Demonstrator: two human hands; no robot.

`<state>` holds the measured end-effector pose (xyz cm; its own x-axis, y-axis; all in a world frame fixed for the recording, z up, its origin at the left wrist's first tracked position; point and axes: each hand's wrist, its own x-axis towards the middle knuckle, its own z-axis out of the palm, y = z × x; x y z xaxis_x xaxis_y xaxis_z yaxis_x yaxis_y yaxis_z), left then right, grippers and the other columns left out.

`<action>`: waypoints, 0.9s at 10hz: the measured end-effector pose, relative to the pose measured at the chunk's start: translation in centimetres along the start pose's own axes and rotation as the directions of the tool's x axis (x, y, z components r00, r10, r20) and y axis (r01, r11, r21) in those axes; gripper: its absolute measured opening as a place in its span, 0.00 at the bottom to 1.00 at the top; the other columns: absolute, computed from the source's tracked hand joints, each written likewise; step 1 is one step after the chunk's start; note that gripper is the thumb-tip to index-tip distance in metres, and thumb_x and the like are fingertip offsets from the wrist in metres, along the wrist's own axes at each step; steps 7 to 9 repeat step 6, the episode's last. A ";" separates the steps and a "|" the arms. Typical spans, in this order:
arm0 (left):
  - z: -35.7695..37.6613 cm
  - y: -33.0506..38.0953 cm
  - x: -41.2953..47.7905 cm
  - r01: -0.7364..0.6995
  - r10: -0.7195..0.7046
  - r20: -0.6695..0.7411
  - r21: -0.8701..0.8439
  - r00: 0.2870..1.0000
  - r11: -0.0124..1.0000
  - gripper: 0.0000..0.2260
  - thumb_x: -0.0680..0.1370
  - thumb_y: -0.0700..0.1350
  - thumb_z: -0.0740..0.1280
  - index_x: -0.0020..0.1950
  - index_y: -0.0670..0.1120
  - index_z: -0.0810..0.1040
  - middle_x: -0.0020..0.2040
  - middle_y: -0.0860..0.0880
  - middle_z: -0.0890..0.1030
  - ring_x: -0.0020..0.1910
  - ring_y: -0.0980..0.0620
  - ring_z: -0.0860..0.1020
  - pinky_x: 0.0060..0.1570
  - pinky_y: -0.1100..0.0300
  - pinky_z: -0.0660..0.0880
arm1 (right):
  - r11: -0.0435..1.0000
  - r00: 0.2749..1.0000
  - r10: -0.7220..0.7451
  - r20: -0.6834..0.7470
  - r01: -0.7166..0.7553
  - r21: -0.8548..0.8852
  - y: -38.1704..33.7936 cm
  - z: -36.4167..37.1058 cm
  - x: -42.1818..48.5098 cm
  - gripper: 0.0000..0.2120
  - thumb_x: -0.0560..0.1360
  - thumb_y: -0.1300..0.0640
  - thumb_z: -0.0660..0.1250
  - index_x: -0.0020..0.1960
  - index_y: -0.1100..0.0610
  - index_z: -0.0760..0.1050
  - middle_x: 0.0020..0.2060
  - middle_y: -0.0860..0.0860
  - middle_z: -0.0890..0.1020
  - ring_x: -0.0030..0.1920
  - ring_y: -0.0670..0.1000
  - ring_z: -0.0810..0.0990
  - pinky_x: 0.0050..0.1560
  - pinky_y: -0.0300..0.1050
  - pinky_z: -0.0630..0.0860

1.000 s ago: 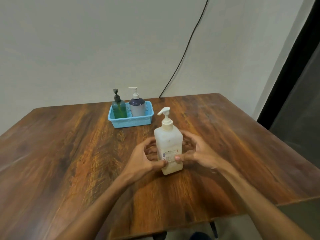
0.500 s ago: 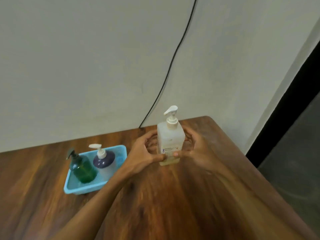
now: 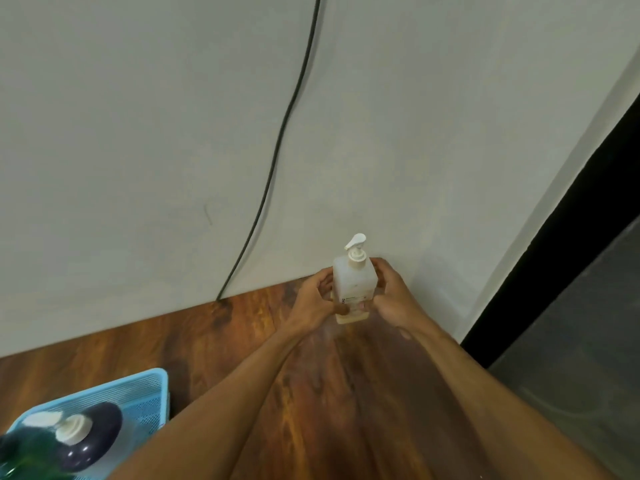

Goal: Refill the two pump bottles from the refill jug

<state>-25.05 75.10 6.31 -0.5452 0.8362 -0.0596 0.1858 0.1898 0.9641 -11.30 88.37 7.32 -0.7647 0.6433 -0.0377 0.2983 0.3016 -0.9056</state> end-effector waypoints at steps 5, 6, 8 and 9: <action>2.5 -1.4 1.0 0.050 -0.059 0.086 0.095 0.995 0.994 0.50 0.66 0.36 0.75 0.81 0.47 0.49 0.73 0.57 0.66 0.72 0.54 0.65 0.68 0.51 0.72 | 0.999 1.000 0.020 0.012 -0.020 0.043 3.9 -0.5 1.6 0.45 0.62 0.70 0.73 0.63 0.27 0.66 0.60 0.32 0.76 0.63 0.45 0.77 0.51 0.51 0.83; 1.0 -0.3 -1.2 0.084 -0.085 0.010 0.105 0.996 0.991 0.49 0.72 0.32 0.74 0.82 0.46 0.45 0.80 0.48 0.58 0.77 0.48 0.60 0.72 0.52 0.68 | 0.994 0.998 0.070 -0.010 -0.069 0.090 2.3 -1.0 -0.4 0.49 0.66 0.77 0.69 0.61 0.25 0.65 0.61 0.25 0.72 0.66 0.41 0.73 0.56 0.50 0.81; 1.0 -0.3 -1.2 0.084 -0.085 0.010 0.105 0.996 0.991 0.49 0.72 0.32 0.74 0.82 0.46 0.45 0.80 0.48 0.58 0.77 0.48 0.60 0.72 0.52 0.68 | 0.994 0.998 0.070 -0.010 -0.069 0.090 2.3 -1.0 -0.4 0.49 0.66 0.77 0.69 0.61 0.25 0.65 0.61 0.25 0.72 0.66 0.41 0.73 0.56 0.50 0.81; 1.0 -0.3 -1.2 0.084 -0.085 0.010 0.105 0.996 0.991 0.49 0.72 0.32 0.74 0.82 0.46 0.45 0.80 0.48 0.58 0.77 0.48 0.60 0.72 0.52 0.68 | 0.994 0.998 0.070 -0.010 -0.069 0.090 2.3 -1.0 -0.4 0.49 0.66 0.77 0.69 0.61 0.25 0.65 0.61 0.25 0.72 0.66 0.41 0.73 0.56 0.50 0.81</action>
